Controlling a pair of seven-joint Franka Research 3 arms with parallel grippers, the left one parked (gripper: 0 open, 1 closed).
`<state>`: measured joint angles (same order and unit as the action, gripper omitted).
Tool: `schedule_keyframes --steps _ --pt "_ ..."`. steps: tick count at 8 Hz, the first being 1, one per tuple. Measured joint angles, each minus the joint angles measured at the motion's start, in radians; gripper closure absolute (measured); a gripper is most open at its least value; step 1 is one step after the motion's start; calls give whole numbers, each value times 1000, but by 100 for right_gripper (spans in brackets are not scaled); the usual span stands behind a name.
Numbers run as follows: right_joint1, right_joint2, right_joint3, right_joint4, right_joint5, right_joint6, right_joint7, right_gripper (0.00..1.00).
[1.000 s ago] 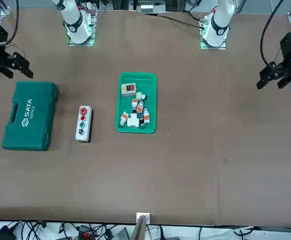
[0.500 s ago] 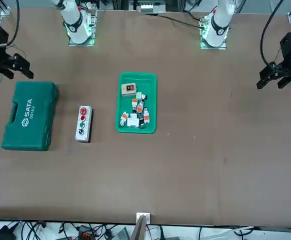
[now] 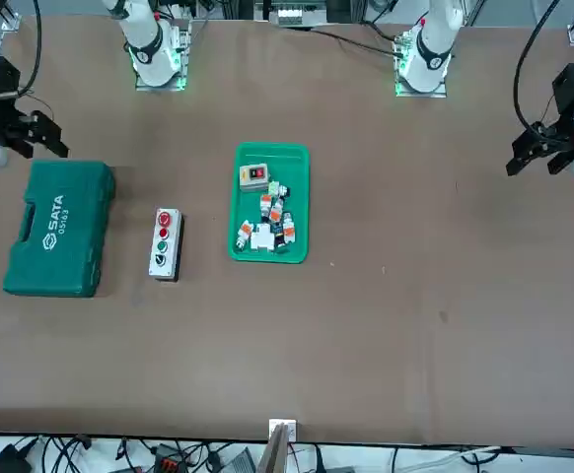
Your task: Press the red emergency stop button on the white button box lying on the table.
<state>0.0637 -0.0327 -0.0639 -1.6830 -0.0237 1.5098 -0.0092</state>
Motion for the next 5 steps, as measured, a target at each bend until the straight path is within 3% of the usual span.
schedule_keyframes --steps 3,5 --pt "0 16 0 7 0 -32 2 96" --pt "5 25 3 -1 5 -45 3 99"
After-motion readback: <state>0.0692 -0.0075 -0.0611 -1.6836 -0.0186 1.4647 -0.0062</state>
